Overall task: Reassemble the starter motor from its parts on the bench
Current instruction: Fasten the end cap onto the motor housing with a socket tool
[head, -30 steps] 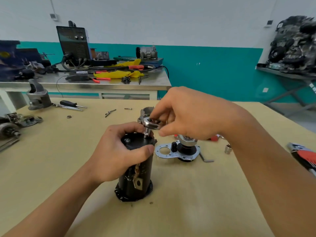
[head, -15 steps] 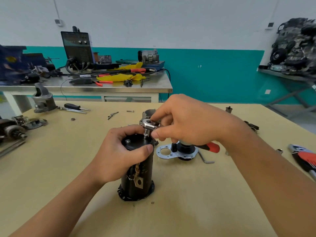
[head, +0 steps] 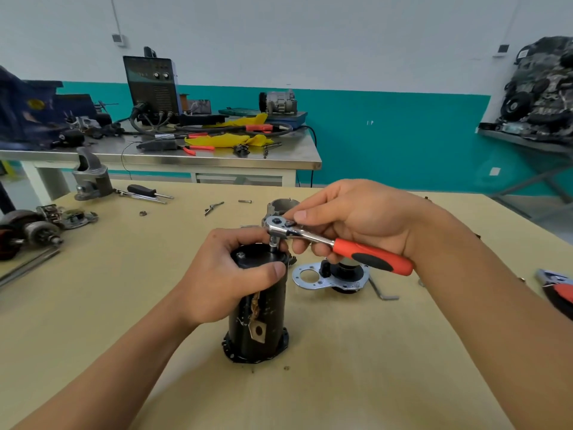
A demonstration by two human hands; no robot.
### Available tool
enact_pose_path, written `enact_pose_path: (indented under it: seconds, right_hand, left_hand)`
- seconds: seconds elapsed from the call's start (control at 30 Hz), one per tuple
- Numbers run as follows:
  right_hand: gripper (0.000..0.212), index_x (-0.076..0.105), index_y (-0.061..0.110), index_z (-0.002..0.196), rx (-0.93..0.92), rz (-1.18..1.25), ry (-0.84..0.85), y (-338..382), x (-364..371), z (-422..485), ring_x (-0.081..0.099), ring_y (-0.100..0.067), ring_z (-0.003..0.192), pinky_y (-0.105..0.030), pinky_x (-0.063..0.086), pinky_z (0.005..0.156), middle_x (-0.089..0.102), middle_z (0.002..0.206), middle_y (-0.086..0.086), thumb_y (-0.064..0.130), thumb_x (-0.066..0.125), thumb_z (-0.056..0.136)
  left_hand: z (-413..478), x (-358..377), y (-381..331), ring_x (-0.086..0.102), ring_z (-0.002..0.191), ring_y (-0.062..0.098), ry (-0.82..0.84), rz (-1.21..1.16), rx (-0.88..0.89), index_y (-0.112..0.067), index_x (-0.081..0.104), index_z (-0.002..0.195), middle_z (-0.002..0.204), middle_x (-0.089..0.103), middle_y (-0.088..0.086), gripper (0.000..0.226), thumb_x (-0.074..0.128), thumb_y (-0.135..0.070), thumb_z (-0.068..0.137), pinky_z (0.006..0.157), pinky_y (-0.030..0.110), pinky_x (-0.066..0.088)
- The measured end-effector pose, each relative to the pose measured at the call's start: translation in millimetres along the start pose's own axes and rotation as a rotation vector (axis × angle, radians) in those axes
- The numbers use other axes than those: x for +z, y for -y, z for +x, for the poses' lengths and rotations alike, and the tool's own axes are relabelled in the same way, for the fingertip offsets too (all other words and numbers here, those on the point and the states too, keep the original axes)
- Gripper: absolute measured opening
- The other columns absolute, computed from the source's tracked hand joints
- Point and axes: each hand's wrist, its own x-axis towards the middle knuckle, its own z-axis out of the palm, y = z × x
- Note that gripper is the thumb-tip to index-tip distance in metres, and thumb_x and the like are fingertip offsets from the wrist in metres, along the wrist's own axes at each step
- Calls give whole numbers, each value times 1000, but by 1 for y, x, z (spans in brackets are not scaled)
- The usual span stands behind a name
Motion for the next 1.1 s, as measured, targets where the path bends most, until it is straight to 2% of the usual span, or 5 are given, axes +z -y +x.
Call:
enact_pose_path:
  seconds: [0.37,0.6,0.8,0.93,1.1]
  right_hand:
    - [30,72,10,115,37,54,119,-8,4,4,52,-8,51,-17,48,48,61,69,-3,12,72,85]
    - [36,72,34,116,-308,-958,-215,15,11,-17,64,-1,69,-19,51,65,73,79,15,11,74,87]
    - [37,77,28,110,-492,-1105,-260,18,33,-11,64,-9,98,-37,54,89,74,106,10,0,63,90]
    - [31,74,30,115,-371,-1119,-216,19,32,-14,64,-3,92,-30,54,83,73,100,16,12,68,92]
    - [21,74,28,111,-296,-1217,-228,22,32,-22,55,11,70,-10,39,55,60,66,29,28,71,90]
  left_hand:
    - [1,-1,3,66,77,13,-1,8,2,-15,76,93,82,70,7,32,72,-36,69,70,23,54]
    - [3,0,1,66,81,32,69,-18,0,-8,76,92,86,70,15,39,72,-35,64,73,32,53]
    - [1,-6,-2,67,85,34,233,-157,-14,-4,70,95,90,69,21,37,71,-26,65,79,39,54]
    - [0,-7,1,67,86,34,186,-130,-39,-2,70,97,89,70,18,44,71,-31,65,79,41,53]
    - [-1,-3,-1,68,87,36,135,-62,-33,-11,74,96,89,71,13,39,71,-34,64,79,43,55]
